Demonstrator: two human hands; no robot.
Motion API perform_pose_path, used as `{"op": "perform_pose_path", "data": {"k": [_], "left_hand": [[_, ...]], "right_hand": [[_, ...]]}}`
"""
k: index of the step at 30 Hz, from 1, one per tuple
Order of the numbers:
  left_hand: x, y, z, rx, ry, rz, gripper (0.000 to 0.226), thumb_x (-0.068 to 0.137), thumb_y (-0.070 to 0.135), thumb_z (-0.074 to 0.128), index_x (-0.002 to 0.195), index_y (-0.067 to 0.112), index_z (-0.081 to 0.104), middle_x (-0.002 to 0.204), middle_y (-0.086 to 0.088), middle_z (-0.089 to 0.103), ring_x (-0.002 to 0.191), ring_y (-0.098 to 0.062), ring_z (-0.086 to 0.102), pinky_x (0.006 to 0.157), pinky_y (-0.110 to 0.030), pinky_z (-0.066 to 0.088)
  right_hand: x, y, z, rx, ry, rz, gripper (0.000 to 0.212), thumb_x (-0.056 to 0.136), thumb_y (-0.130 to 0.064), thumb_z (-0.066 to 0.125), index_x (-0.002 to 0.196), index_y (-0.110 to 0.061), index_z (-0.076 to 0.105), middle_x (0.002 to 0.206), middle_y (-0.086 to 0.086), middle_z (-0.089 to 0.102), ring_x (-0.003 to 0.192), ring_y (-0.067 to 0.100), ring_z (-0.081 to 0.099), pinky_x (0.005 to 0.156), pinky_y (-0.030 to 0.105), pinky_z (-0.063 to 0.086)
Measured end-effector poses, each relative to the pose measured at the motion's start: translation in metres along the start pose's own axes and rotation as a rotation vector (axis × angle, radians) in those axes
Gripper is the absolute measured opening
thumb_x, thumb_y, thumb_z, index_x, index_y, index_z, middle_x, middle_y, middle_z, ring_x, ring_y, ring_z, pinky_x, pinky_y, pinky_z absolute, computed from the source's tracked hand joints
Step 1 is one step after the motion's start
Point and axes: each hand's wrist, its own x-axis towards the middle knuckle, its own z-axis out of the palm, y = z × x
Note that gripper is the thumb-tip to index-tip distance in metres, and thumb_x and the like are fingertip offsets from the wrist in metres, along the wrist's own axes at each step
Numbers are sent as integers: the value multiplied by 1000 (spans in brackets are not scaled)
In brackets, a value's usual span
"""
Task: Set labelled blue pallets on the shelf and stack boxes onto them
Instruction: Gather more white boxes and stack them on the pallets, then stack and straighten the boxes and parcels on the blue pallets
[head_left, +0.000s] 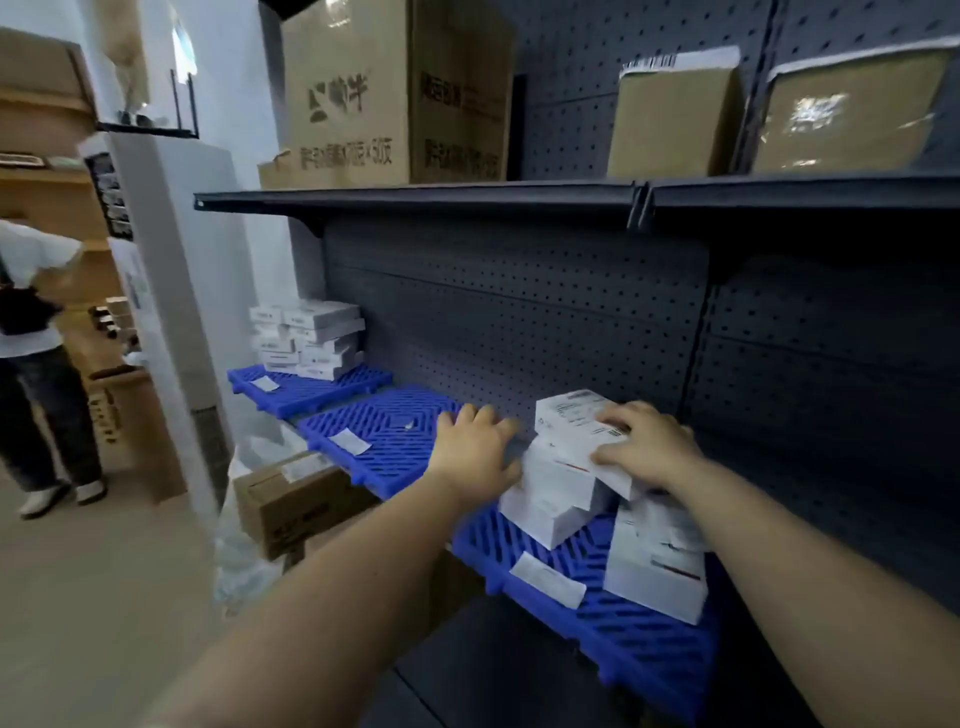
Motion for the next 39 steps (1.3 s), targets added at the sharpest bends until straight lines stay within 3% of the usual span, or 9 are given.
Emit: {"op": "perform_pose_path", "data": {"k": [6,12,20,25,28,34,39], "left_hand": [[36,1,30,-109,17,221,49,92,48,45,139,31,42,135,-3,46,124,-29,37,101,-50,27],[56,16,40,-187,48,288,47,93,51,43,136,33,44,138,0,46,125,-26,37,102,-48,27],[78,32,26,-181,77,312,45,92,48,42,134,32,47,132,1,48,123,-25,38,103,-47,27],[92,33,2,-220,158,269,43,93,49,43,132,33,48,129,2,49,122,-24,38,103,-44,26],[95,30,-17,-210,215,275,44,92,48,43,133,33,48,129,2,50,122,-24,39,102,-44,26],[80,11,-61,-192,316,344,48,93,50,43,137,31,45,134,0,49,126,-26,38,105,-47,26],[43,-17,-90,-226,421,440,45,92,52,43,132,32,48,129,3,51,122,-24,40,97,-44,29]], "right_hand": [[4,0,8,-15,54,118,61,74,-45,72,131,-43,50,146,-9,41,129,21,42,106,37,29],[0,-4,2,-137,13,248,65,80,-52,62,141,-44,37,150,-11,36,133,26,34,106,37,29],[-14,4,-8,-130,226,132,44,87,-54,55,128,-37,54,135,-11,51,126,21,37,101,36,25],[-9,8,-38,-43,392,57,35,90,-39,58,124,-31,60,130,-5,58,121,24,47,101,39,36],[-15,-2,-49,-26,506,44,31,90,-33,60,120,-28,62,125,-4,60,118,23,48,98,37,33],[-46,-42,-59,-189,608,23,35,89,-29,59,124,-26,60,127,-2,57,119,24,43,97,37,30],[-80,-94,-66,-304,664,0,37,88,-26,59,125,-22,60,124,-1,58,117,23,44,100,39,33]]}}
